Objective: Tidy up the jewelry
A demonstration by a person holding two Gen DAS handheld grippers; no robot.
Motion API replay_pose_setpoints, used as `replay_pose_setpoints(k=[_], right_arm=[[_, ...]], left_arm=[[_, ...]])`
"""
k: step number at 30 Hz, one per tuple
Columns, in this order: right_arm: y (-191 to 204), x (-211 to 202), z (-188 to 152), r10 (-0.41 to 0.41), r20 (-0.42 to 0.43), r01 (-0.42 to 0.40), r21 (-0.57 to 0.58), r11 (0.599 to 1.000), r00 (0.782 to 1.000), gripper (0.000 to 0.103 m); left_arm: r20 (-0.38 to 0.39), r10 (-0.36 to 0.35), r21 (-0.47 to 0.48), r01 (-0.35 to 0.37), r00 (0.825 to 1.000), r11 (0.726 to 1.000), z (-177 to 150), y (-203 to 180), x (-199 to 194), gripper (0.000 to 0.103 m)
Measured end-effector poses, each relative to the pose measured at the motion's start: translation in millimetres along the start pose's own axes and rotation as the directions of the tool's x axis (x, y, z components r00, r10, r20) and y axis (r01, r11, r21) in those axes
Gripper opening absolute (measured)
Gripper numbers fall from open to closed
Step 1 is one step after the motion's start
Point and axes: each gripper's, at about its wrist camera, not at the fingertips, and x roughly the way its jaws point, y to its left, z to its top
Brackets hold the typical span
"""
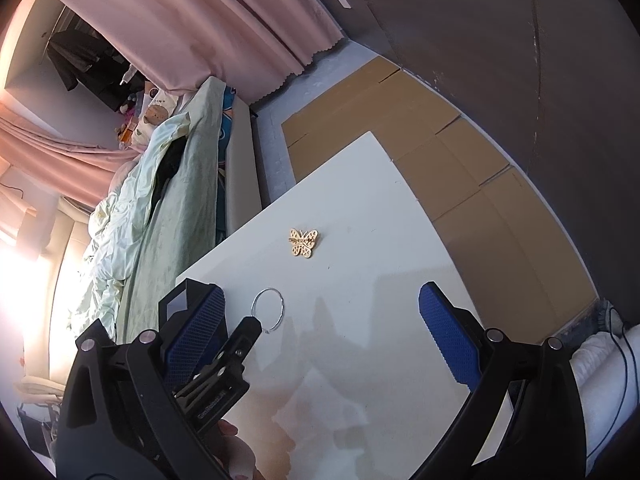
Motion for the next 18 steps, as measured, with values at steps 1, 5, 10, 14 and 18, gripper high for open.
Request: replay_pose_setpoints(k=[1, 5, 10, 14, 18], right_arm=[[-0.7, 0.0, 0.6, 0.001, 0.001, -0.001, 0.001, 1.000, 1.000, 0.097], [-1.9, 0.5, 2.0, 0.003, 0.000, -0.003, 0.001, 1.000, 1.000, 0.097], [-2.7, 0.8, 3.7, 0.007, -0.001, -0.007, 0.009, 1.000, 1.000, 0.097], [-4.0, 1.6, 7.2, 0.014, -0.001, -0.014, 0.015, 1.000, 1.000, 0.097], [-7.4, 3.6, 11.3, 0.017, -0.003, -0.017, 0.021, 1.000, 1.000, 0.097]], left_arm=[[-0.011, -0.014, -0.007, 0.014, 1.000, 1.000, 1.5, -1.3, 3.3, 0.088], [-0.017, 0.025, 0.002, -0.025, 1.000, 1.000, 3.1, -9.1, 12.2, 0.084], [-0.026, 0.081, 0.017, -0.081, 0.996, 0.997, 2.0, -17.0, 23.0, 0.082], [-0.046, 0.067, -0.004, -0.067, 0.997, 0.998, -3.1, -21.7, 27.6, 0.075], [-0.092, 0.080, -0.035, -0.083, 0.993, 0.996, -0.3, -10.1, 43.5, 0.070]])
